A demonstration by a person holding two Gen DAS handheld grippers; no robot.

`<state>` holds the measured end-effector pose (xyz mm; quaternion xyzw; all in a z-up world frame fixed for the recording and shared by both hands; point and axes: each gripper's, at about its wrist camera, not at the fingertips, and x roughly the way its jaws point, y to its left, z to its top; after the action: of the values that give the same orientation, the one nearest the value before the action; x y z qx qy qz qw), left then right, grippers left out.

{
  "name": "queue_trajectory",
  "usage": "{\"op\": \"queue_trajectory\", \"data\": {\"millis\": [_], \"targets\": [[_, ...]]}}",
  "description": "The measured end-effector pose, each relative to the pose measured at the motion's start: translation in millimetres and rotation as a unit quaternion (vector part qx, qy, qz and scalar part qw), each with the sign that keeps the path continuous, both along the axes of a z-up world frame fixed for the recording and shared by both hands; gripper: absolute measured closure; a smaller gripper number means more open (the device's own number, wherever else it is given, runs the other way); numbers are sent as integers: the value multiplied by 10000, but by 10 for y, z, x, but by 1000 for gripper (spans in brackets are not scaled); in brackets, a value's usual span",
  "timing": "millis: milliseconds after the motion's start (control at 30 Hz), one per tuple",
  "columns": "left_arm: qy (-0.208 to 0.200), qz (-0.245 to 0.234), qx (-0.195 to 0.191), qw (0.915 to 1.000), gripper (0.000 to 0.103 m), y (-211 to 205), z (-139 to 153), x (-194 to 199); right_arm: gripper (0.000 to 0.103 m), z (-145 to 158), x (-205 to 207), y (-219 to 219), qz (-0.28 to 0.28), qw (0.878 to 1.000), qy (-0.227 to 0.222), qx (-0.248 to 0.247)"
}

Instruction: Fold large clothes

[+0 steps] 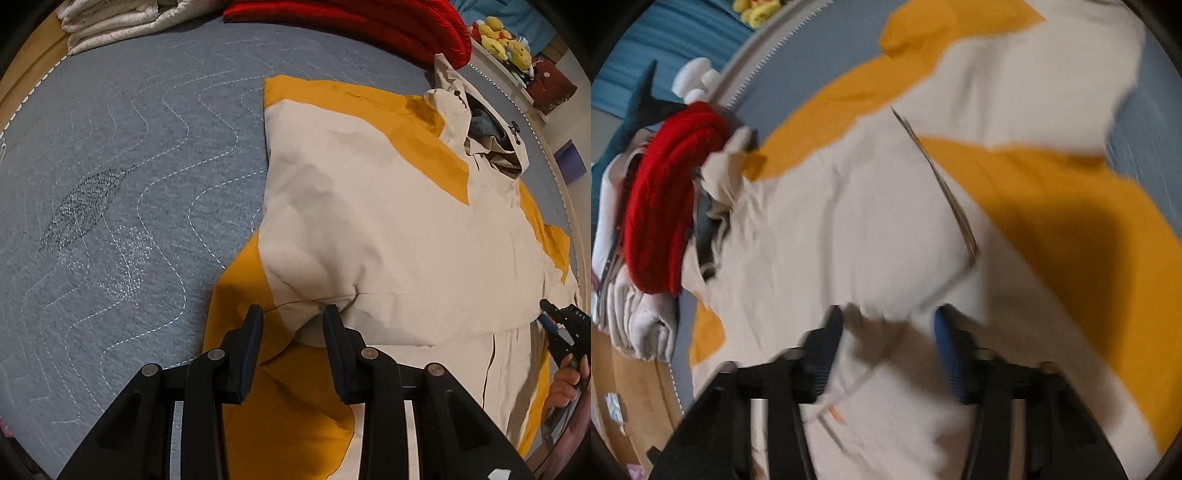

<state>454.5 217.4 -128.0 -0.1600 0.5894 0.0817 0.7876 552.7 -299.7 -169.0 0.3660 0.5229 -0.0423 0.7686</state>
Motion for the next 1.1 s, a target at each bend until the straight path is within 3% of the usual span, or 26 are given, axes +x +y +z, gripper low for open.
{"op": "queue_trajectory", "data": {"millis": [67,233,300,367,433,533,600,667,733,767,867,1100], "targets": [[9,8,-12,10000,73,9,-2,-2,90,36,26,-72,-74,9998,-146,97],[32,-61,-1,10000,72,-44,-37,26,93,347,-24,-133,-304,9968,-581,-463],[85,-82,-14,9999,72,-67,-83,33,89,391,-37,-187,-438,9957,-452,-677],[114,-71,20,9999,72,-75,-106,41,76,348,-14,-233,-439,9941,-135,-981],[79,-53,49,9999,72,-77,-89,41,75,326,-35,-291,-605,9886,163,-1372],[-80,-129,48,9999,72,-111,-35,50,74,474,-68,-329,-758,9809,-58,-1788],[-75,-186,-1,9998,72,-130,-62,53,72,656,-50,-270,-617,9777,-537,-1936],[43,-146,-124,9998,72,-121,-155,59,58,716,13,-186,-245,9787,-883,-1837],[209,-86,-157,9996,72,-99,-238,55,55,600,141,-112,251,9864,-812,-1406],[251,-72,-150,9995,72,-87,-251,49,55,449,233,-101,505,9905,-563,-1148],[153,-39,-44,9999,72,-134,-126,30,56,163,329,-153,755,9882,142,-1325],[-771,-406,95,9961,71,-583,503,-128,56,659,263,-174,1046,9774,-385,-1794]]}}
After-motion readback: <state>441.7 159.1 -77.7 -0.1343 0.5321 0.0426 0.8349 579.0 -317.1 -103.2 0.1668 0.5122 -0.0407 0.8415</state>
